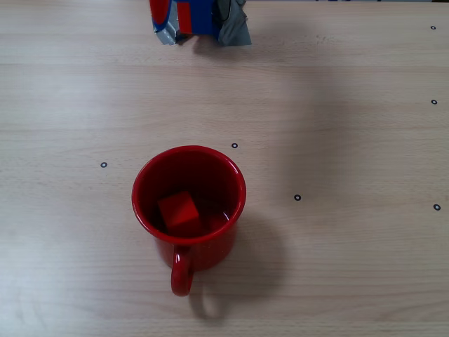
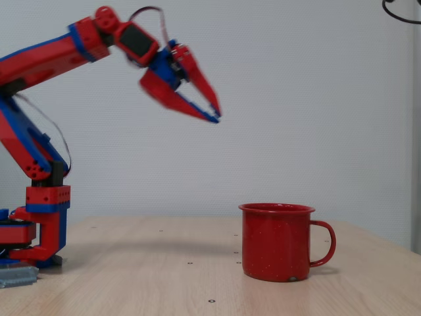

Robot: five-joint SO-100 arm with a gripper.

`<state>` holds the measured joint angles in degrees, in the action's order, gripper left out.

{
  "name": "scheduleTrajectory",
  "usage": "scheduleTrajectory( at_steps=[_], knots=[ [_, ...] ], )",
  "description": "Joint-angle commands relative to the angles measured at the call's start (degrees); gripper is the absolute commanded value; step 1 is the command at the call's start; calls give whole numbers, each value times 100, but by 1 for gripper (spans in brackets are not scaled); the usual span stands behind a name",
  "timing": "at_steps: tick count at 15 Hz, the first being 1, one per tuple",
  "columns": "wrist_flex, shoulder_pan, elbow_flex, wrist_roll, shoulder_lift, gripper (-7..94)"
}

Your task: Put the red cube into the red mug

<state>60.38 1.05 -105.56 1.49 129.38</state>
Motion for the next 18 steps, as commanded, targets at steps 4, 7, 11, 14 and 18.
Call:
scheduleTrajectory(
  at_steps=[4,7,11,14,18],
  knots=[
    [-290,-35,-2373,202,3111,0],
    [-281,-167,-4096,571,4790,0],
    [-378,-378,-5783,457,5766,0],
    [-773,-589,-6838,360,6152,0],
    [-1248,-686,-7567,237,6152,0]
  ],
)
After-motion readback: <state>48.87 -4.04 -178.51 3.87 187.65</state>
